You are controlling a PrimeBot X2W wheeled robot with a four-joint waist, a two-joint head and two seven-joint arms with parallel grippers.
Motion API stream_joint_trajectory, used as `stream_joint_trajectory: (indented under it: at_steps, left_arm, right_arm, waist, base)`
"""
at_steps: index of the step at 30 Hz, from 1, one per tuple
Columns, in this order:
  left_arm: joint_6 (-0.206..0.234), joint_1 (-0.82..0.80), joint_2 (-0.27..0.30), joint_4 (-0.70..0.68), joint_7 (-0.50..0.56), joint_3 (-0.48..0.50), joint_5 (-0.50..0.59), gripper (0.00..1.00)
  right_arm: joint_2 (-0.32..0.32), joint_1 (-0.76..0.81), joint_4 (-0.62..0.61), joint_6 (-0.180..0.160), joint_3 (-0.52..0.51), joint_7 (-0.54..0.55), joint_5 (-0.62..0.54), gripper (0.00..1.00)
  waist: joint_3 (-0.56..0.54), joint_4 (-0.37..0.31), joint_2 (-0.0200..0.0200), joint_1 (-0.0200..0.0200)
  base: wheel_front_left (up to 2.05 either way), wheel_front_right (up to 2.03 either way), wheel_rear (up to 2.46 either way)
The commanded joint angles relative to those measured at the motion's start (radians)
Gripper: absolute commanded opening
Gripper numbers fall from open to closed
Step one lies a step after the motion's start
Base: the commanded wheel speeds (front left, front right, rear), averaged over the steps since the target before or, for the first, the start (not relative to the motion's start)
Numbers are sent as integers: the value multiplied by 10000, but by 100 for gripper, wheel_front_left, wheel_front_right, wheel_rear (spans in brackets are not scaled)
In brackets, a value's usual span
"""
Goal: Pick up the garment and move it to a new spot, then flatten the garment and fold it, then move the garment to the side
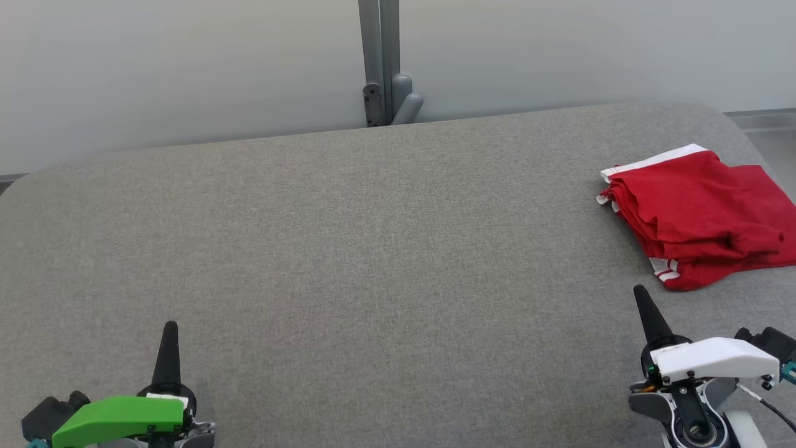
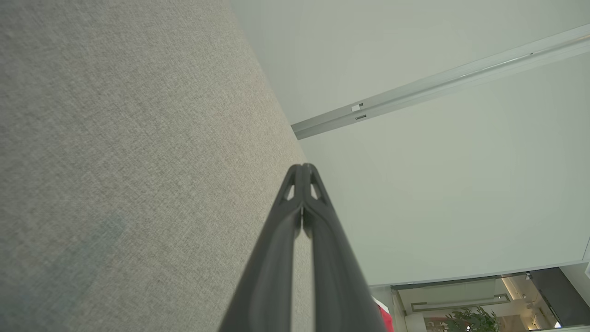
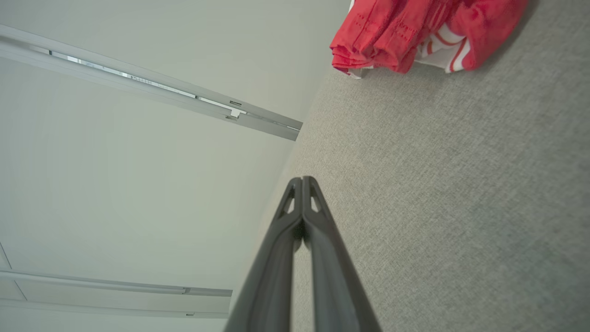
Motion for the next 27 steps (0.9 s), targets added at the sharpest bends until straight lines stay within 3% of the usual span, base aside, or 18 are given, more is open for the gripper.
stream_joint_trajectory:
  at_steps: [1, 27]
  left_arm:
    - [-61, -241, 73, -128, 57, 38, -223, 0]
    - [-152, -415, 90, -310, 623, 152, -2227, 0]
  right_arm:
    - [-57, 36, -150, 5, -50, 58, 257, 0]
    - [-73, 107, -538, 5, -239, 658, 2588, 0]
  waist:
    - [0, 8, 0, 0]
    - [4, 189, 0, 0]
  base:
    - [0, 0, 0]
    - [0, 0, 0]
